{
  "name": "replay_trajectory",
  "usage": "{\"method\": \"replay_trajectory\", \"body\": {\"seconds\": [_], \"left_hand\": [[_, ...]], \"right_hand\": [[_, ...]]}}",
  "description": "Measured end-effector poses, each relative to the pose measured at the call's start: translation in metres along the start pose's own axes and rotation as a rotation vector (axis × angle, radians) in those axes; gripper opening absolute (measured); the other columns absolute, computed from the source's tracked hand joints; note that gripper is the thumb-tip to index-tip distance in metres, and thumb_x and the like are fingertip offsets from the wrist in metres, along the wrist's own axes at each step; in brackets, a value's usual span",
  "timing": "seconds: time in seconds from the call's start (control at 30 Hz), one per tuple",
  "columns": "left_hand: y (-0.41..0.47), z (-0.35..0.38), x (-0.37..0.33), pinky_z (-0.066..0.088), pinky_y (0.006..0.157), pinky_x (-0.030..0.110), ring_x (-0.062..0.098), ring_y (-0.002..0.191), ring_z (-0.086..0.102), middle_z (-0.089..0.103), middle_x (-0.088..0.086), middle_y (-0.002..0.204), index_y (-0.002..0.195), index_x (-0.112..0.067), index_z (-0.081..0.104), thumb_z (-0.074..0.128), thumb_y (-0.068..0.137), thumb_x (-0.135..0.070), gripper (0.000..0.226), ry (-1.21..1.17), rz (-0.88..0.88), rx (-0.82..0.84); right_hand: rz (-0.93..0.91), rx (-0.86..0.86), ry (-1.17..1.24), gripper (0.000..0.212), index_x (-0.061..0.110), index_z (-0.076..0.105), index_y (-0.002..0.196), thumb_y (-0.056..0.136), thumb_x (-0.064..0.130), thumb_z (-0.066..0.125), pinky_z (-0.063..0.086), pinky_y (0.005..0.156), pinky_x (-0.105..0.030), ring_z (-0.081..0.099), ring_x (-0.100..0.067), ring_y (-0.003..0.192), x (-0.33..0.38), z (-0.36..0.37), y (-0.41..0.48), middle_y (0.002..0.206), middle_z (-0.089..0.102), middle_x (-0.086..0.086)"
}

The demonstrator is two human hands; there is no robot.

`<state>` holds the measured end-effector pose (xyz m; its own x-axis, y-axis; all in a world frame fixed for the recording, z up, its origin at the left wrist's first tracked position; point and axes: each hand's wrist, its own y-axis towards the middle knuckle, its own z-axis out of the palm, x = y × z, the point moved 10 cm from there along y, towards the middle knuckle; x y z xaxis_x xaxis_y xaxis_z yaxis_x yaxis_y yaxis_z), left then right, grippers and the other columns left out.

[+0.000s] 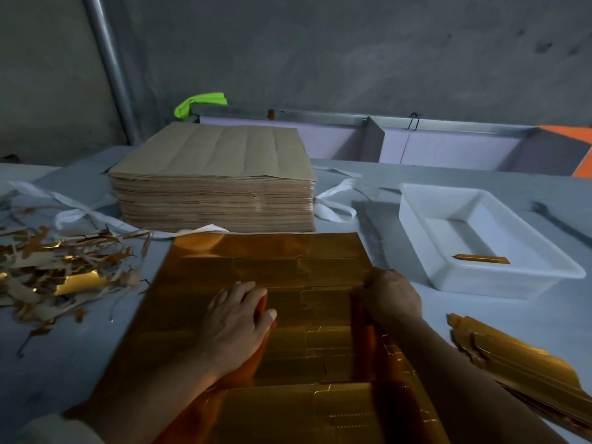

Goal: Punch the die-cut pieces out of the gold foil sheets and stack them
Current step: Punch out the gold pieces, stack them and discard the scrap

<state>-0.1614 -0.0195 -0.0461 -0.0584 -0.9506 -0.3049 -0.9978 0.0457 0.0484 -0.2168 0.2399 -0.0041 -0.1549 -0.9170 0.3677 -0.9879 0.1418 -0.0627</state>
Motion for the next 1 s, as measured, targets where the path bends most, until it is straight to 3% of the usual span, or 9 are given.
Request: {"method": "replay_trajectory", "body": {"seconds": [0.23,0.57,0.63,0.7,0.8,0.9,1.0], "left_hand": [[-0.001,0.0,0.001,0.011,0.119,0.035,0.014,0.147,0.015,0.021,-0.009,0.158,0.149,-0.036,0.026,0.027,0.097,-0.062,0.058,-0.001,0.001,-0.013],[0.0,0.002,0.002,0.018,0.118,0.038,0.015,0.145,0.021,0.023,-0.009,0.157,0.148,-0.038,0.027,0.028,0.096,-0.063,0.058,-0.007,-0.021,0.0],[-0.001,0.002,0.002,0.019,0.117,0.039,0.016,0.145,0.021,0.023,-0.009,0.157,0.149,-0.037,0.027,0.029,0.096,-0.063,0.058,-0.006,-0.019,0.003],[-0.001,0.002,0.003,0.018,0.118,0.039,0.016,0.145,0.021,0.023,-0.009,0.157,0.149,-0.037,0.027,0.029,0.096,-0.062,0.058,-0.008,-0.021,0.005],[0.0,0.002,0.003,0.02,0.118,0.04,0.016,0.144,0.022,0.024,-0.008,0.157,0.149,-0.036,0.029,0.03,0.097,-0.061,0.058,-0.012,-0.024,0.009],[0.0,0.003,0.003,0.021,0.117,0.04,0.016,0.144,0.023,0.024,-0.008,0.157,0.149,-0.036,0.029,0.03,0.097,-0.061,0.057,0.001,-0.031,0.015],[0.001,0.002,0.004,0.023,0.116,0.041,0.017,0.142,0.026,0.024,-0.008,0.157,0.148,-0.036,0.03,0.033,0.097,-0.059,0.056,-0.01,-0.048,0.02]], "right_hand": [[0.02,-0.049,0.027,0.012,0.017,0.065,0.097,0.099,0.022,0.055,0.058,0.077,-0.034,0.065,-0.018,0.078,-0.005,-0.004,0.0,0.087,0.065,-0.002],[0.039,-0.116,0.124,0.02,0.012,0.067,0.098,0.101,0.019,0.048,0.058,0.072,-0.034,0.065,-0.021,0.073,-0.028,-0.019,0.009,0.083,0.067,-0.006],[0.063,-0.164,0.147,0.017,0.013,0.067,0.106,0.099,0.015,0.051,0.056,0.072,-0.034,0.064,-0.022,0.077,-0.038,-0.027,0.008,0.091,0.068,-0.007],[0.083,-0.188,0.206,0.03,0.015,0.061,0.125,0.096,0.011,0.056,0.057,0.084,-0.038,0.065,-0.027,0.097,-0.048,-0.033,0.005,0.116,0.067,-0.012],[0.107,-0.125,0.213,0.049,0.018,0.048,0.142,0.095,0.011,0.059,0.052,0.096,-0.04,0.059,-0.031,0.116,-0.061,-0.035,0.0,0.136,0.055,-0.014],[0.046,-0.005,0.137,0.034,0.013,0.061,0.13,0.096,0.012,0.058,0.053,0.087,-0.032,0.065,-0.027,0.104,-0.062,-0.031,-0.007,0.12,0.067,-0.013],[0.012,0.089,0.133,0.028,0.009,0.066,0.12,0.095,0.007,0.053,0.056,0.089,-0.037,0.068,-0.027,0.099,-0.062,-0.024,-0.02,0.114,0.069,-0.015]]}}
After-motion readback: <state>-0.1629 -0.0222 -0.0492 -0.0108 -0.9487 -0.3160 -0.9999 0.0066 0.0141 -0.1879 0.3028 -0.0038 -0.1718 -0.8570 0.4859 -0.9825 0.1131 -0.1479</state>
